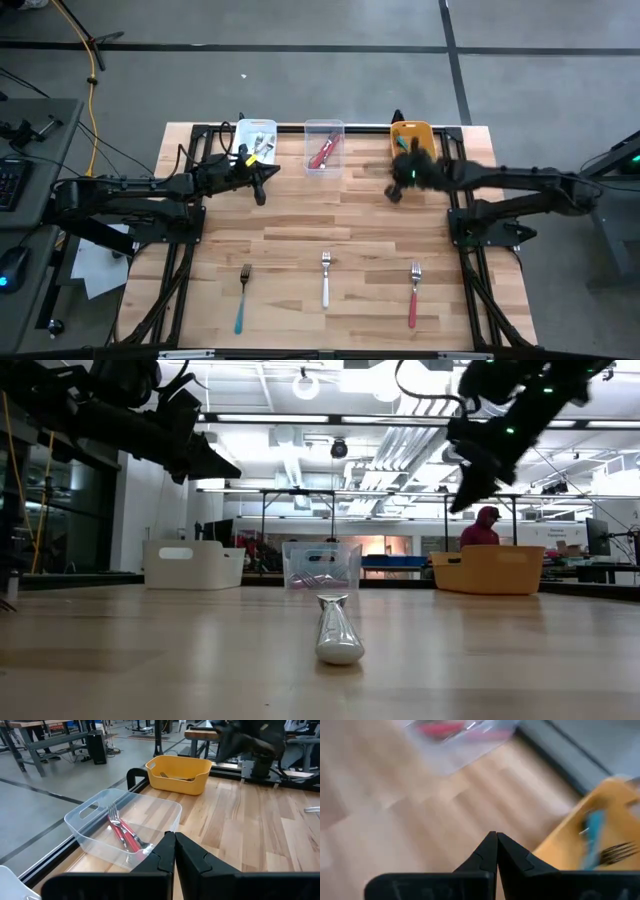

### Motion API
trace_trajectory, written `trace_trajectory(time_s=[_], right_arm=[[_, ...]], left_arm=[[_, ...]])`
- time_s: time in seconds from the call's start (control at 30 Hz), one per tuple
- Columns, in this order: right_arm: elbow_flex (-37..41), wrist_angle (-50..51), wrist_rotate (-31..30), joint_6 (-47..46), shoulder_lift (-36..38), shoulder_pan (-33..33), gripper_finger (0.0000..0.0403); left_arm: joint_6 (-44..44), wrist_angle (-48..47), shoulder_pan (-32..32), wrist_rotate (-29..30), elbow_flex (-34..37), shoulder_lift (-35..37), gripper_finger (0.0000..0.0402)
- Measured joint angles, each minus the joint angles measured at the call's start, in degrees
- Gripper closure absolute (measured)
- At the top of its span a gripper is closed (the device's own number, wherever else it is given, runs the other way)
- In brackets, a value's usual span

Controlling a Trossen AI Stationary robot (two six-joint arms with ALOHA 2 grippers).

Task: Sort silverware by color (type)
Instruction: Put the pink fork into the transparent bin

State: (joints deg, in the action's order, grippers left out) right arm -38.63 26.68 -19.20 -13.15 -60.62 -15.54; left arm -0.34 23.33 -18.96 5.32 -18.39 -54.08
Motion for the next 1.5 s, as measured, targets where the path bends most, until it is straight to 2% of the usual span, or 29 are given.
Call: trace_trajectory(time_s=[0.13, 0.27, 0.5, 0.7, 0.83, 1.03, 1.2, 1.27, 1.5], right_arm=[[4.0, 2.3, -3.5, -13.1, 0.1, 12.4, 0.0402], [3.7, 9.4, -4.9, -29.4, -0.8, 24.6, 0.0402], [-0.9, 22.0, -4.6, -53.7, -4.0, 42.4, 0.0402], [-7.8, 27.4, -3.0, -67.6, -9.5, 53.2, 0.0402], [-12.0, 28.4, -1.1, -73.6, -14.6, 58.0, 0.0396], [-17.3, 29.1, 3.1, -83.9, -24.3, 62.3, 0.0347], [-20.1, 29.3, 7.8, -96.9, -31.3, 63.5, 0.03], [-20.8, 29.4, 9.7, -99.3, -33.4, 63.6, 0.0288], [-20.9, 29.9, 12.5, -105.0, -36.4, 64.2, 0.0279]], left_arm=[[0.0, 0.0, 0.0, 0.0, 0.0, 0.0, 0.0398], [0.0, 0.0, 0.0, 0.0, 0.0, 0.0, 0.0398], [-0.5, -0.7, 0.0, -0.2, 0.0, 0.0, 0.0398], [-0.5, -1.5, 0.0, -0.2, 0.0, 0.0, 0.0398], [0.0, -1.5, 0.0, -0.1, 0.0, 0.0, 0.0398], [0.0, -1.7, 0.0, -0.2, 0.0, 0.0, 0.0398], [0.0, -1.7, 0.0, -0.2, 0.0, 0.0, 0.0398], [0.0, -1.7, 0.0, -0.2, 0.0, 0.0, 0.0398], [0.0, -2.6, 0.0, -0.3, 0.0, 0.0, 0.0398]])
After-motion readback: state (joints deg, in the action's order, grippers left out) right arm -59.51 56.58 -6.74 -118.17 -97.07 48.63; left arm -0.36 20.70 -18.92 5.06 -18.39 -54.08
